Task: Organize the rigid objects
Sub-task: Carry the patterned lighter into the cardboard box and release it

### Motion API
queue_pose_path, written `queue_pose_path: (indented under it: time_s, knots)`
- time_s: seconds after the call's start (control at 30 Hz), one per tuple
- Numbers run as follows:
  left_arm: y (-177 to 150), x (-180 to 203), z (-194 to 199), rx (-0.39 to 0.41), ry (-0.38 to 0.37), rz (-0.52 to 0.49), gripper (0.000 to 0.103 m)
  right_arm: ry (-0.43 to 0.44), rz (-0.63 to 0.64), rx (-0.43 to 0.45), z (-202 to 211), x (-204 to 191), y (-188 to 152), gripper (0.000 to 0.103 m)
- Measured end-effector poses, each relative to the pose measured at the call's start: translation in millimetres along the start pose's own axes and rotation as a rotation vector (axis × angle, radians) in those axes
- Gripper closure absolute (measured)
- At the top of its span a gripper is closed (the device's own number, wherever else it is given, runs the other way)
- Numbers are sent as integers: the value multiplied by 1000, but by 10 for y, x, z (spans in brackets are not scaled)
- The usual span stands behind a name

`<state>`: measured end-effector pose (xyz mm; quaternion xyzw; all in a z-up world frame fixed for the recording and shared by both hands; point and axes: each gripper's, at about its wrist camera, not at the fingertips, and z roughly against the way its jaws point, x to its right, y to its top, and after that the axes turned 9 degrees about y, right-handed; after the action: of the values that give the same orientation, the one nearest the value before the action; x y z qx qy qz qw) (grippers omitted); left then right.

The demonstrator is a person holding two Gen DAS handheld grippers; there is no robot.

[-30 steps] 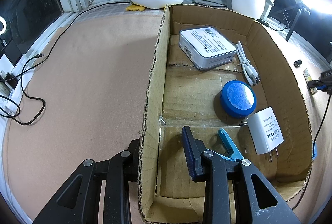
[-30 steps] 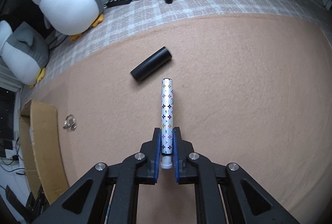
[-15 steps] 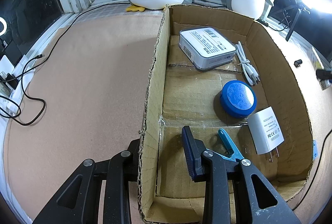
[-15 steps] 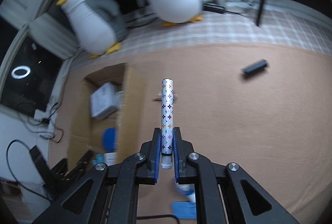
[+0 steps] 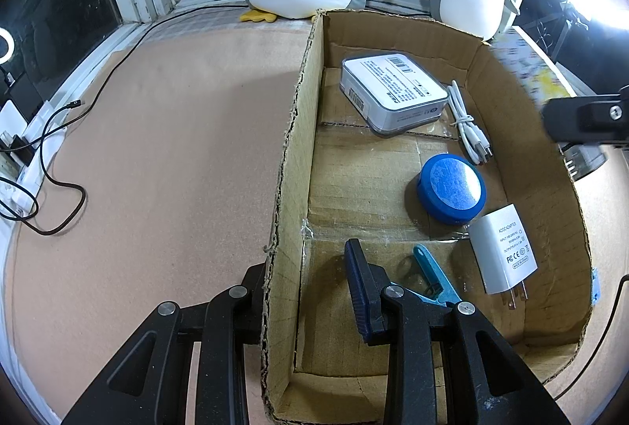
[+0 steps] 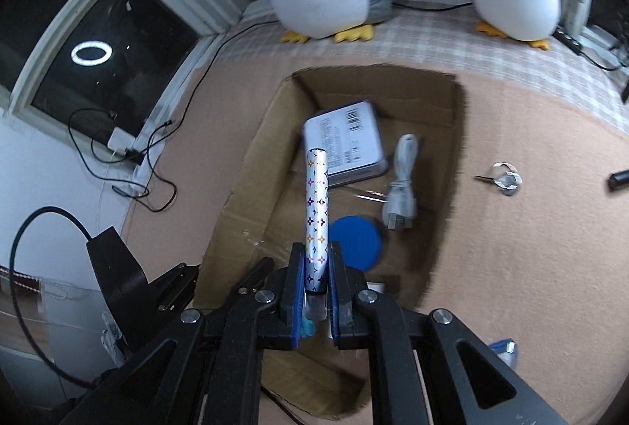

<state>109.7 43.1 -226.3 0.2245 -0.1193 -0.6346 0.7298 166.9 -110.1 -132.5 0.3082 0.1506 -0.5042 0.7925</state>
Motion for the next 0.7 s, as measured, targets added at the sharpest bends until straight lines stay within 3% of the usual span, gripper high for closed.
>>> queue_pose_path:
  time_s: [0.7]
  knots:
    - [-3, -29, -2, 2, -8, 9, 70, 28, -12, -72, -558, -63, 83, 93]
